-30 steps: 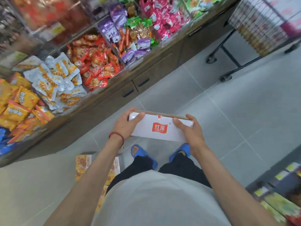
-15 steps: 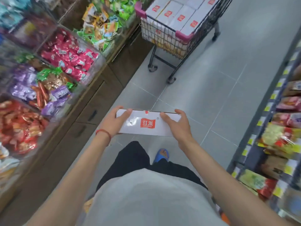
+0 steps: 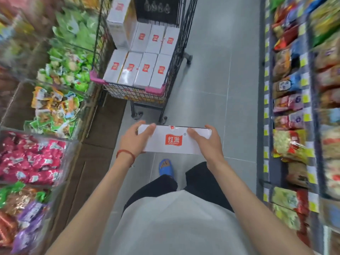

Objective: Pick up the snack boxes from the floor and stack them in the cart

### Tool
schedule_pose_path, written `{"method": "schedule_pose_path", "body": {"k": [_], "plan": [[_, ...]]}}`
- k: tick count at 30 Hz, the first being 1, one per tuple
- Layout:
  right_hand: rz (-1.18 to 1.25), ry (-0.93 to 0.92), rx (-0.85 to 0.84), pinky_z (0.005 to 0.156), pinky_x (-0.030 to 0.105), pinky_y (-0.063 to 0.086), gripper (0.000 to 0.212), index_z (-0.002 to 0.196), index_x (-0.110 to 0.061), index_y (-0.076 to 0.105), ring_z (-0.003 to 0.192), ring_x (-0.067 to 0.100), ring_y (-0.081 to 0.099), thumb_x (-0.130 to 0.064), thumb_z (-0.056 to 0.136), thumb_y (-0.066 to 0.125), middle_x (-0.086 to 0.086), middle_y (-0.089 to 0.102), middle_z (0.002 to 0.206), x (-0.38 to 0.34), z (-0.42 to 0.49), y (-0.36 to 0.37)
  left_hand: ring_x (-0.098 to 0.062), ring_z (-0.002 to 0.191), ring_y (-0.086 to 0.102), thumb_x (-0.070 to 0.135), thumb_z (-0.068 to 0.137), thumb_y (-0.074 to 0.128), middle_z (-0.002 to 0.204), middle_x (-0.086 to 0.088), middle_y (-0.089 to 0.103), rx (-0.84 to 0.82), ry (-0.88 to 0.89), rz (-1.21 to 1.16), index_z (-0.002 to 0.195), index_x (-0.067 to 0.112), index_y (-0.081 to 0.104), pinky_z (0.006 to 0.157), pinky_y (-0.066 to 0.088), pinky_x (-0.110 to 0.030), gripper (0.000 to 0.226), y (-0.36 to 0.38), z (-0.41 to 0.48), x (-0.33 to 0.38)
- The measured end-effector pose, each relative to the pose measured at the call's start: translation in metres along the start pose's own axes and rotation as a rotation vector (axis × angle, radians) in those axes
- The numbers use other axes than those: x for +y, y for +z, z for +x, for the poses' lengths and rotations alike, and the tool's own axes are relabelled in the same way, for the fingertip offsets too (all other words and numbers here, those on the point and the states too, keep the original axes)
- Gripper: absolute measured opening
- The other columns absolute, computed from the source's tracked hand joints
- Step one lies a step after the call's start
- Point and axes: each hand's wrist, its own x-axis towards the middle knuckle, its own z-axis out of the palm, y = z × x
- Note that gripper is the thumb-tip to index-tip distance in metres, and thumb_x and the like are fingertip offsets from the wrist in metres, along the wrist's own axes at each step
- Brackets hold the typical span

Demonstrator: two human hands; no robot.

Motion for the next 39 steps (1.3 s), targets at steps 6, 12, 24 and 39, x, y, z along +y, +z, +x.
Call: {"method": "schedule_pose_path", "body": {"k": [6, 12, 24, 39], "plan": [[0.031, -0.05, 0.027, 0.098, 0.039, 0.054, 0.09, 0.146, -0.033, 0.043, 0.117, 0.02, 0.063, -0.046, 0.071, 0.09, -0.009, 0.062, 0.126, -0.053, 0.051, -0.002, -0.015, 0.095, 0.069, 0.069, 0.081, 0.066, 0.113, 0.002, 0.069, 0.032, 0.046, -0.002, 0.129, 0.035, 0.061, 0.068, 0.065, -0.038, 0.059, 0.001, 0.06, 0.063], [-0.042, -0.149, 0.037, 0.097, 0.048, 0.058, 0.095, 0.135, -0.033, 0.053, 0.11, 0.017, 0.068, -0.061, 0.052, 0.09, -0.012, 0.07, 0.118, -0.114, 0.122, -0.007, -0.018, 0.101, 0.068, 0.081, 0.074, 0.062, 0.103, 0.014, 0.07, 0.175, 0.056, -0.072, 0.104, 0.051, 0.067, 0.081, 0.062, -0.05, 0.042, 0.015, 0.115, 0.123], [-0.229, -0.39, -0.16, 0.096, 0.043, 0.058, 0.074, 0.138, -0.033, 0.052, 0.113, 0.012, 0.064, -0.04, 0.075, 0.09, -0.015, 0.066, 0.124, -0.283, 0.262, -0.019, -0.02, 0.095, 0.071, 0.09, 0.072, 0.054, 0.104, 0.003, 0.075, 0.569, -0.103, -0.281, 0.117, 0.042, 0.071, 0.084, 0.059, -0.044, 0.068, 0.05, 0.199, 0.242], [-0.383, -0.553, -0.376, 0.103, 0.042, 0.054, 0.078, 0.148, -0.036, 0.048, 0.117, 0.007, 0.058, -0.042, 0.08, 0.085, -0.027, 0.06, 0.119, -0.446, 0.384, 0.092, -0.021, 0.091, 0.072, 0.085, 0.074, 0.059, 0.105, 0.005, 0.073, 0.792, -0.283, -0.512, 0.107, 0.043, 0.07, 0.07, 0.063, -0.047, 0.055, 0.009, 0.341, 0.312]]}}
